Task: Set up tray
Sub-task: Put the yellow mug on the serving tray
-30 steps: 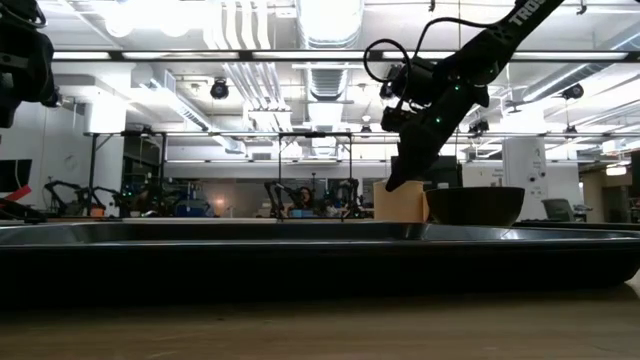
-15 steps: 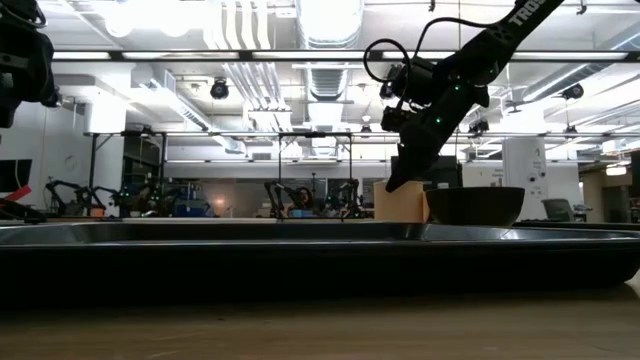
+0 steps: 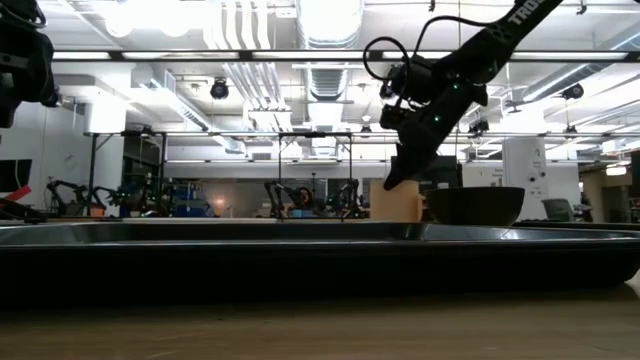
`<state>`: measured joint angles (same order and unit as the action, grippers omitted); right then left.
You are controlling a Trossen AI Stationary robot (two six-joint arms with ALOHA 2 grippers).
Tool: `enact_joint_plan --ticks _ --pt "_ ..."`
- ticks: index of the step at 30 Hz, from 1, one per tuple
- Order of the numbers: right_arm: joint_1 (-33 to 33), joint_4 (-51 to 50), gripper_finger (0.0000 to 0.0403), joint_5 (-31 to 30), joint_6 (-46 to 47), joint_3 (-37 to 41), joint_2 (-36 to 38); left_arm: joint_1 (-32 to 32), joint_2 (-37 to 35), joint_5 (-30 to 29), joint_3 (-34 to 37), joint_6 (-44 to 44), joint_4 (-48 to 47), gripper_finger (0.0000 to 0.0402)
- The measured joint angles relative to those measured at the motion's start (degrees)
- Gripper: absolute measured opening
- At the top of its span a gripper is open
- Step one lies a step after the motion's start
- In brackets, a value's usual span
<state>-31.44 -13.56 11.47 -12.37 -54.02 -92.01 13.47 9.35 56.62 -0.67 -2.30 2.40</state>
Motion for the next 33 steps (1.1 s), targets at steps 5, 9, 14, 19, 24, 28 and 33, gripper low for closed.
enact_joint_plan --ticks 5,9,14,19,24,28,33 --pt "0.0 0.0 0.0009 0.2 2.0 -1.3 0.1 0.0 0.0 0.0 0.0 0.0 0.0 0.0098" --pt "0.3 0.1 0.0009 0.7 4.1 -2.6 0.6 0.0 0.0 0.0 0.0 0.0 0.0 0.0098" --pt "2.1 0.0 0.0009 3.7 3.4 -3.3 0.6 0.0 0.0 0.0 0.0 0.0 0.0 0.0098" --pt "4.1 0.1 0.0009 4.5 3.0 -5.3 0.7 0.0 0.0 0.0 0.0 0.0 0.0 0.0098" --pt "7.0 0.2 0.0009 4.0 2.1 -6.9 0.7 0.0 0.0 0.0 0.0 0.0 0.0 0.0098" --pt "10.0 0.9 0.0009 8.6 0.8 -8.1 0.7 0.0 0.0 0.0 0.0 0.0 0.0 0.0098" --pt "14.4 1.1 0.0009 9.6 -0.3 -10.7 0.7 0.0 0.0 0.0 0.0 0.0 0.0 0.0098"
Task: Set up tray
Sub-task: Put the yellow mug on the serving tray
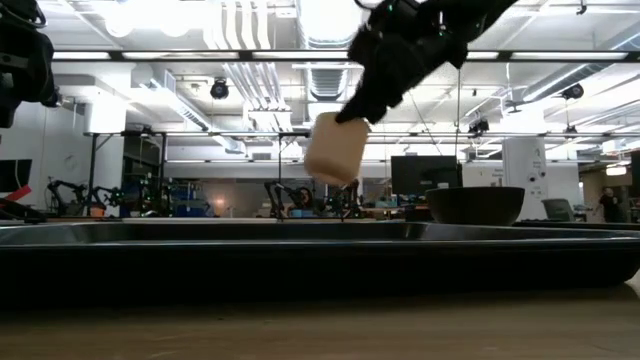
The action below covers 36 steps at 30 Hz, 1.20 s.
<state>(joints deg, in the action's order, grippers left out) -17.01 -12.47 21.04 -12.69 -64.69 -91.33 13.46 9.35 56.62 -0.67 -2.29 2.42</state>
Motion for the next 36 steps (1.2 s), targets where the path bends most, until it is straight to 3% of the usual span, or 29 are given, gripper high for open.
enact_joint_plan --ticks 15,23,36 --pt "8.2 -0.7 0.0009 -1.8 -1.4 -4.2 -1.4 0.0 0.0 0.0 0.0 0.0 0.0 0.0098" --pt "10.6 -5.3 0.0009 -6.0 -2.7 -12.8 -9.2 0.0 0.0 0.0 0.0 0.0 0.0 0.0098" --pt "11.6 -11.5 0.0008 -6.2 -6.2 -28.4 -23.2 0.0 0.0 0.0 0.0 0.0 0.0 0.0098"
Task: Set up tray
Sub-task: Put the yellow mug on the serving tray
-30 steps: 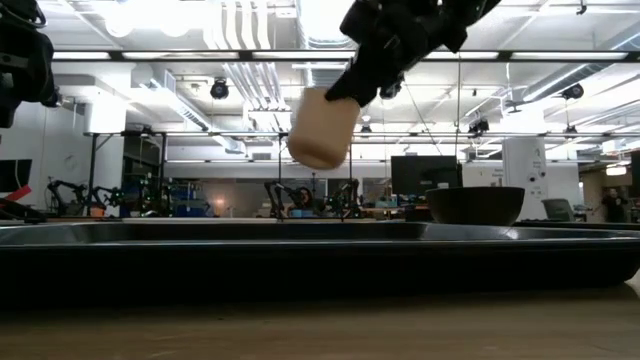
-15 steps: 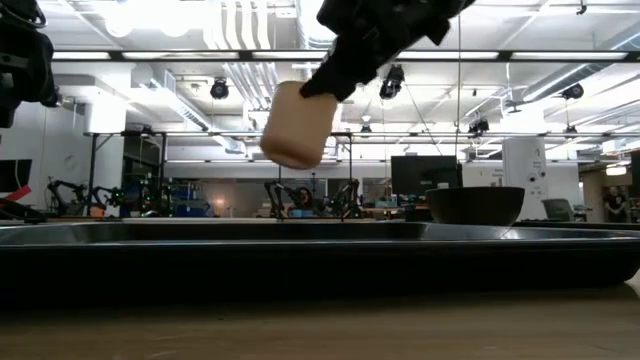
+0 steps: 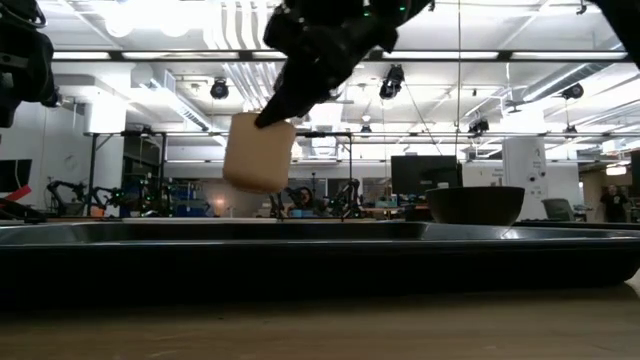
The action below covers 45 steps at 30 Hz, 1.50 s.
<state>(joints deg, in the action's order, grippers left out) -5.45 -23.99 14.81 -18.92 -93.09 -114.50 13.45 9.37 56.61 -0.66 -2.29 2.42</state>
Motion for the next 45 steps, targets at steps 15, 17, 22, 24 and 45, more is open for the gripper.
enact_joint_plan --ticks 15,17,22,24,45 --pt "2.7 -10.2 0.0008 0.1 -7.0 -19.5 -13.3 0.0 0.0 0.0 0.0 0.0 0.0 0.0098" --pt "2.7 -10.1 0.0008 0.2 -7.2 -21.8 -14.4 0.0 0.0 0.0 0.0 0.0 0.0 0.0098" --pt "2.9 -10.9 0.0008 0.3 -7.7 -27.2 -17.0 0.0 0.0 0.0 0.0 0.0 0.0 0.0098" --pt "3.0 -12.7 0.0008 0.3 -8.1 -29.0 -18.2 0.0 0.0 0.0 0.0 0.0 0.0 0.0098" --pt "4.1 -12.9 0.0008 0.7 -9.2 -30.3 -19.6 0.0 0.0 0.0 0.0 0.0 0.1 0.0098"
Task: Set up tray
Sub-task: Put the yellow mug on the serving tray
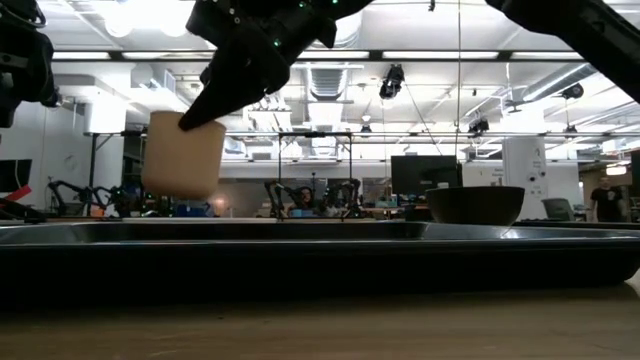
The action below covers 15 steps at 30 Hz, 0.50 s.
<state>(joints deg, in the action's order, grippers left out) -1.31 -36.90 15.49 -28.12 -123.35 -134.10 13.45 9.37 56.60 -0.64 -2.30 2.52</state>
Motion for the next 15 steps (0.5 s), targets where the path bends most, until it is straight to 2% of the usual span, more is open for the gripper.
enact_joint_plan --ticks 9,15 --pt "0.5 2.0 0.0008 0.2 -0.6 0.1 0.0 0.0 0.0 0.0 0.0 0.0 0.0 0.0098" --pt "0.7 4.8 0.0008 4.9 -0.9 1.1 0.0 0.0 0.0 0.0 0.0 0.0 0.0 0.0098"
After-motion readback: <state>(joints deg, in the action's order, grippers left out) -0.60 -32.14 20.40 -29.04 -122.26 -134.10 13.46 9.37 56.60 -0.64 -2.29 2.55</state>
